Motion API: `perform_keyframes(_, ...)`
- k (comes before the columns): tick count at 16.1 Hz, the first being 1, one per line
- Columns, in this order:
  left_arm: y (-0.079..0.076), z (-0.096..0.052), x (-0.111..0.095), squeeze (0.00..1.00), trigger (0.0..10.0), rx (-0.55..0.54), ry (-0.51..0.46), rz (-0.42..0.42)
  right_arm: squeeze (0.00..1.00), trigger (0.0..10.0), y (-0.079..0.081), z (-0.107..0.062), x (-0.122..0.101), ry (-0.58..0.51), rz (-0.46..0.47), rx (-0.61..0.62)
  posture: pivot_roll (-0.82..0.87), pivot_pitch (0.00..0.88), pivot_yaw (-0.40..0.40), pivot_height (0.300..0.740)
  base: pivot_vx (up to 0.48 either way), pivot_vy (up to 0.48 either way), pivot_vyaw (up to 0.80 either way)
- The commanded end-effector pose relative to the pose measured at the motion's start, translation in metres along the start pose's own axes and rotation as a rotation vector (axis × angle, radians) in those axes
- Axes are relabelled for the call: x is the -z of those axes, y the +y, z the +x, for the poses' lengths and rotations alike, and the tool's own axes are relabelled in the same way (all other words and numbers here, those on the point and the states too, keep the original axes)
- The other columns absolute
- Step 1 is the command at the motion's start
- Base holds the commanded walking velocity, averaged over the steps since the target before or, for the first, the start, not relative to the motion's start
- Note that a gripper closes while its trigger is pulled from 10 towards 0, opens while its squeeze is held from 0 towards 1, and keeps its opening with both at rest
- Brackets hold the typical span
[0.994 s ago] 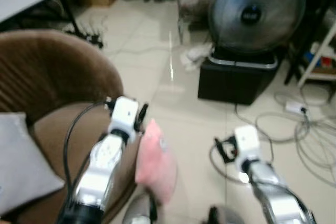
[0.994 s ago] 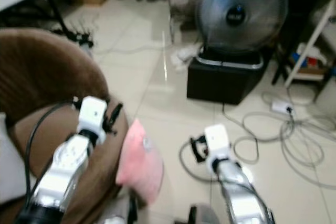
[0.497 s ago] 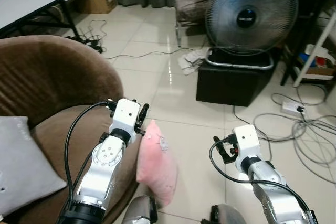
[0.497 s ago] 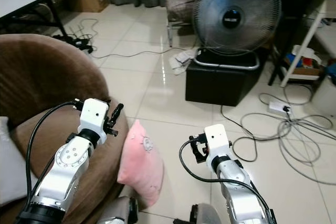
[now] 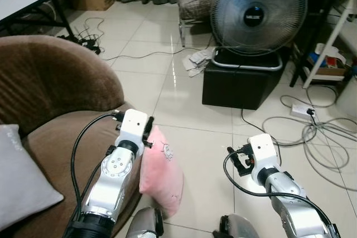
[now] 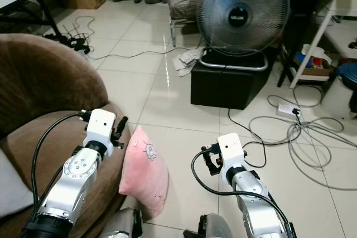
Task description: Move the pillow to the sofa from floor
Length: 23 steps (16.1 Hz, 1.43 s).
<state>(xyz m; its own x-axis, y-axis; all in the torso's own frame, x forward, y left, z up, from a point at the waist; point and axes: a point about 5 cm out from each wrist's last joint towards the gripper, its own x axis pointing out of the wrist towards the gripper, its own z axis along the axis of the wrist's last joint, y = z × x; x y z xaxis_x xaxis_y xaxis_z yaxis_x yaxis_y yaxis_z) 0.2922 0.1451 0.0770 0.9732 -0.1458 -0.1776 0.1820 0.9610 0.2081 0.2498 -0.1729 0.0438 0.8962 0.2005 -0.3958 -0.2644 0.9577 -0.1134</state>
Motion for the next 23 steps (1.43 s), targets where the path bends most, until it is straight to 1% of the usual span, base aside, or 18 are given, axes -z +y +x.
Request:
perform_keyframes(1, 0.007, 0.002, -0.002, 0.00, 10.0, -0.037, 0.000, 0.018, 0.00, 10.0, -0.001, 0.000, -0.006, -0.016, -0.004, -0.010, -0.05, 0.000, 0.042, 0.653, 0.000, 0.000, 0.00)
perform_keyframes(8, 0.004, 0.003, -0.001, 0.00, 10.0, -0.032, 0.003, 0.020, 0.00, 10.0, 0.000, -0.002, -0.005, -0.015, 0.002, -0.009, -0.06, 0.000, 0.049, 0.585, 0.000, 0.000, 0.00)
perform_keyframes(14, 0.000, 0.007, -0.004, 0.00, 10.0, -0.015, -0.004, 0.015, 0.00, 10.0, -0.001, -0.003, -0.005, -0.015, 0.006, 0.001, -0.06, 0.000, 0.051, 0.585, 0.000, 0.000, 0.00)
perform_keyframes(18, 0.000, 0.012, -0.005, 0.00, 10.0, -0.017, 0.008, -0.013, 0.00, 10.0, 0.002, -0.003, -0.006, -0.016, 0.008, -0.003, -0.06, 0.000, 0.054, 0.585, 0.000, 0.000, 0.00)
perform_keyframes(19, -0.001, 0.015, -0.008, 0.00, 10.0, -0.021, -0.008, -0.008, 0.00, 10.0, 0.002, -0.003, -0.006, -0.016, 0.008, -0.003, -0.06, 0.000, 0.054, 0.585, 0.000, 0.000, 0.00)
perform_keyframes(21, -0.003, 0.019, -0.011, 0.00, 10.0, -0.009, -0.009, -0.040, 0.00, 10.0, 0.001, -0.001, -0.007, -0.018, 0.007, 0.001, -0.06, 0.000, 0.053, 0.585, 0.000, 0.000, 0.00)
perform_keyframes(23, -0.005, 0.020, -0.013, 0.00, 10.0, -0.006, -0.026, -0.032, 0.00, 10.0, 0.001, 0.002, -0.008, -0.015, 0.001, 0.007, -0.05, 0.000, 0.050, 0.585, 0.000, 0.000, 0.00)
